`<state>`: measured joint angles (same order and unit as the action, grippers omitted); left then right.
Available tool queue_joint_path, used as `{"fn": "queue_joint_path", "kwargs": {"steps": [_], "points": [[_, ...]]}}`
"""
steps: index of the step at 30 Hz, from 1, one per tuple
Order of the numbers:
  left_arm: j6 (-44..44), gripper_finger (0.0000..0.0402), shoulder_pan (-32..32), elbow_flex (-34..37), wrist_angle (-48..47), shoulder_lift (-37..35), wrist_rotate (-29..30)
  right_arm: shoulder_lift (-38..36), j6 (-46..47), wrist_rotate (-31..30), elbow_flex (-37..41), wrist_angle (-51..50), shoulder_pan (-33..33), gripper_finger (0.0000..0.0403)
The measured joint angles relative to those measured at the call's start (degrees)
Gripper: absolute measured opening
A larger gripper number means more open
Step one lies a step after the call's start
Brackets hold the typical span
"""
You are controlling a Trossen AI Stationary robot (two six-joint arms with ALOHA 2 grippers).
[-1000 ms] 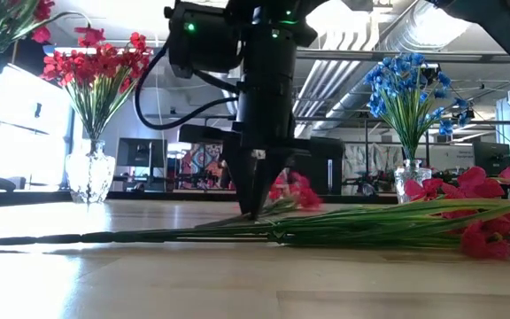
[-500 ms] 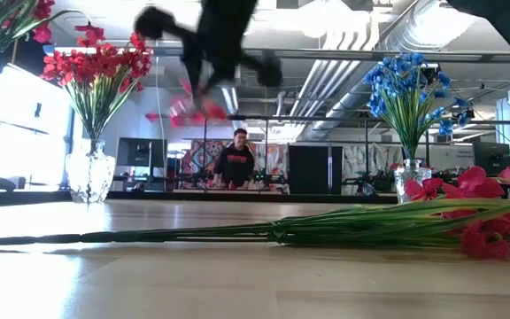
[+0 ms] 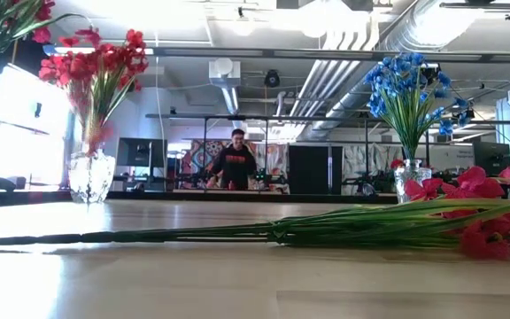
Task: Sort flowers into vase by color
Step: Put the top red flower into the violet transparent vase
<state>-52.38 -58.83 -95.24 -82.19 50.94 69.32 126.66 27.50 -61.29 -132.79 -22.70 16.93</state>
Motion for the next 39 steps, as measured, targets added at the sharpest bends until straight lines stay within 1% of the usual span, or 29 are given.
{"fn": "queue_joint_path", "kwargs": {"steps": [4, 6, 7, 11, 13, 16, 23, 26, 28, 30, 34, 36, 39], "points": [[-0.01, 0.0014, 0.00, 0.00, 1.11, 0.48, -0.24, -1.36, -5.33, -0.44, 0.15, -1.17, 0.00, 0.0000], [0.00, 0.0014, 0.00, 0.00, 1.57, 0.72, -0.26, -2.78, -4.95, 1.86, 0.02, -3.88, -0.22, 0.0000], [0.00, 0.0014, 0.00, 0.00, 1.92, 0.83, -0.27, -3.38, -2.49, 3.79, -0.04, -6.91, -0.50, 0.0000], [-0.05, 0.0014, 0.00, 0.00, 2.82, 1.19, -0.28, -3.58, 14.36, 14.73, 0.08, -20.95, -3.10, 0.0000], [-0.04, 0.0014, 0.00, 0.00, 2.81, 1.61, -0.28, -3.33, 18.05, 18.04, 0.31, -25.35, -4.25, 0.0000], [-0.02, 0.0014, -0.01, 0.00, 2.79, 2.30, -0.32, -3.33, 18.68, 21.17, 0.61, -26.28, -4.96, 0.0000], [0.65, 0.0014, -0.02, 0.00, 2.35, 3.78, -0.35, -3.22, 15.34, 27.68, 0.67, -26.68, -6.71, 0.0000], [1.38, 0.0014, -0.01, 0.00, 2.36, 4.24, -0.35, -2.69, 12.97, 35.64, 0.66, -27.32, -8.77, 0.0000], [1.74, 0.0014, -0.01, 0.00, 2.34, 4.26, -0.61, -1.88, 13.39, 40.94, 0.65, -27.55, -10.17, 0.0000], [2.28, 0.0014, 0.00, 0.00, 2.28, 4.35, -1.70, -0.43, 14.37, 44.77, 0.65, -27.69, -11.50, 0.0000], [3.77, 0.0014, 0.00, 0.00, 1.61, 4.43, -4.55, 3.59, 17.36, 49.27, 0.65, -27.45, -13.52, 0.0000], [4.00, 0.0014, -0.01, 0.00, -0.23, 4.46, -7.00, 5.69, 18.56, 51.65, 0.65, -26.04, -14.34, 0.0000], [1.14, 0.0014, -0.02, 0.00, -4.74, 4.50, -10.32, 8.91, 20.04, 55.61, 0.65, -23.08, -15.37, 0.0000]]}}
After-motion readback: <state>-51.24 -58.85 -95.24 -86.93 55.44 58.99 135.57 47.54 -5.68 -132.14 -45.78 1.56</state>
